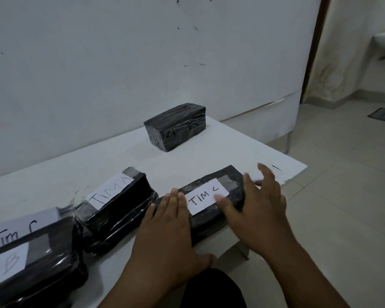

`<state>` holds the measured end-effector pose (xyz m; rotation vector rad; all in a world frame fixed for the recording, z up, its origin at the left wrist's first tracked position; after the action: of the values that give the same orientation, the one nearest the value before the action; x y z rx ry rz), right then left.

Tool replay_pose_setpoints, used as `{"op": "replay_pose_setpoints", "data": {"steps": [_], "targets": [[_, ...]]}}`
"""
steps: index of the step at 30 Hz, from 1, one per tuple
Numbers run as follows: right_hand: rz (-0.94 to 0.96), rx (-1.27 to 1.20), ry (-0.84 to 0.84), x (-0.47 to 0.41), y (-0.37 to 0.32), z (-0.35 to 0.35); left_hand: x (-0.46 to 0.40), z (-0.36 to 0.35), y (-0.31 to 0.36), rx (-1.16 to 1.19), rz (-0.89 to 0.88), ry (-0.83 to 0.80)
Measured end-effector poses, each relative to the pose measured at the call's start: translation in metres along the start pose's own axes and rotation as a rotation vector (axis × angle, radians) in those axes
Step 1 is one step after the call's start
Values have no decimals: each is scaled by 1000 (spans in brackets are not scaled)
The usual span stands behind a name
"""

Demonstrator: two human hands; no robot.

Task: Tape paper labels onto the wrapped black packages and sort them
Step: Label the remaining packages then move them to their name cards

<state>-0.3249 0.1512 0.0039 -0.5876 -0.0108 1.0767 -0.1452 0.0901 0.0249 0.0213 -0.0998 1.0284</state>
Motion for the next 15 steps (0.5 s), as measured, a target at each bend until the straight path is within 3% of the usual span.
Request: {"op": "replay_pose_setpoints", "data": {"steps": [4, 9, 13, 15], "targets": [[-43, -66, 112, -30, 39, 21, -8, 18, 10, 92, 16, 47], [94, 144, -165, -73, 67, 20, -31, 36, 32, 236, -152, 183], [164, 229, -373, -92, 69, 7, -61, 27, 41, 261, -161, 66], [163, 233, -382, -98, 71, 6, -71, 19, 43, 220, -138, -33]]}}
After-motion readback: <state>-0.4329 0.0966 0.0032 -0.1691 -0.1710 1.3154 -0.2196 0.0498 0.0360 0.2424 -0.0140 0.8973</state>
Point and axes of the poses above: each hand's wrist, its own x-axis away from the middle knuckle, its own z-axis out of the back of the hand, y = z × x, the point moved 4 cm from there along -x, towards the middle knuckle, and after that the axes turned 9 degrees about z, right-handed, at the moved point
